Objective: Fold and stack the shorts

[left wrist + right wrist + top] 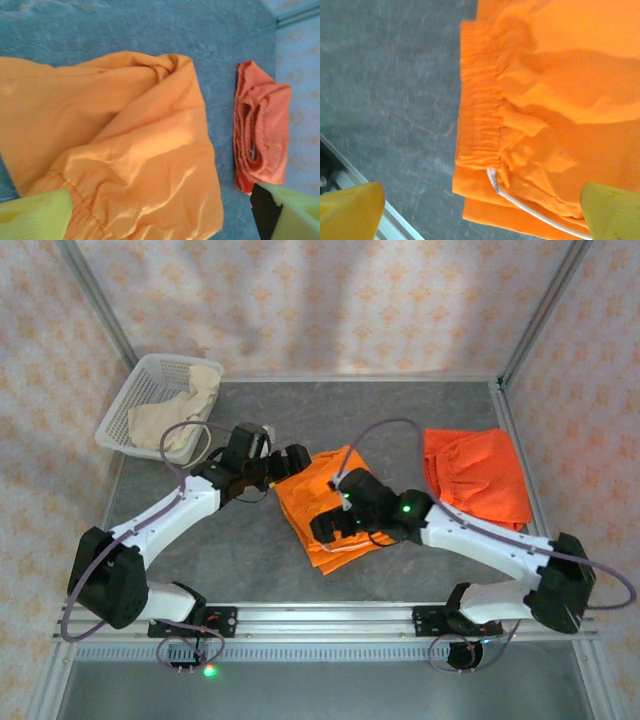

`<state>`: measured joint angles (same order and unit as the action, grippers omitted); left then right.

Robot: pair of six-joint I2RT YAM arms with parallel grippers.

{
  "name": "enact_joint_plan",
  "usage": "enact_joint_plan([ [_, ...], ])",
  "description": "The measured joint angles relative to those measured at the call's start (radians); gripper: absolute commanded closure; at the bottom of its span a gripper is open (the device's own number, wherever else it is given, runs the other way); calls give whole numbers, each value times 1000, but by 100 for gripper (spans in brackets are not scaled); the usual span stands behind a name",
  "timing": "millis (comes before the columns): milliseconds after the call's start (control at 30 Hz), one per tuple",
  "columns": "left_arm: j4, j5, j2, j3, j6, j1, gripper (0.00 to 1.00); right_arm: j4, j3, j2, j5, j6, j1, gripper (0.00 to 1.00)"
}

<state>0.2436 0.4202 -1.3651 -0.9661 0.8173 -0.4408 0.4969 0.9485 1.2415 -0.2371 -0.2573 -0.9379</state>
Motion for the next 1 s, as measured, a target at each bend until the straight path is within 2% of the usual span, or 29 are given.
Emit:
enact_joint_plan([
  [267,-143,60,-96,32,101,-74,2,-95,-126,-100,-6,-123,50,0],
  [567,-211,17,-248,132,74,-74,1,-127,-209,-170,43,-199,94,0],
  [800,-224,6,-167,140,24,-80,0,-115,-226,-211,84,-207,150,0],
  [1000,-188,-3,-16,114,-7,-164,0,-97,-225,-267,66,-203,323,0],
])
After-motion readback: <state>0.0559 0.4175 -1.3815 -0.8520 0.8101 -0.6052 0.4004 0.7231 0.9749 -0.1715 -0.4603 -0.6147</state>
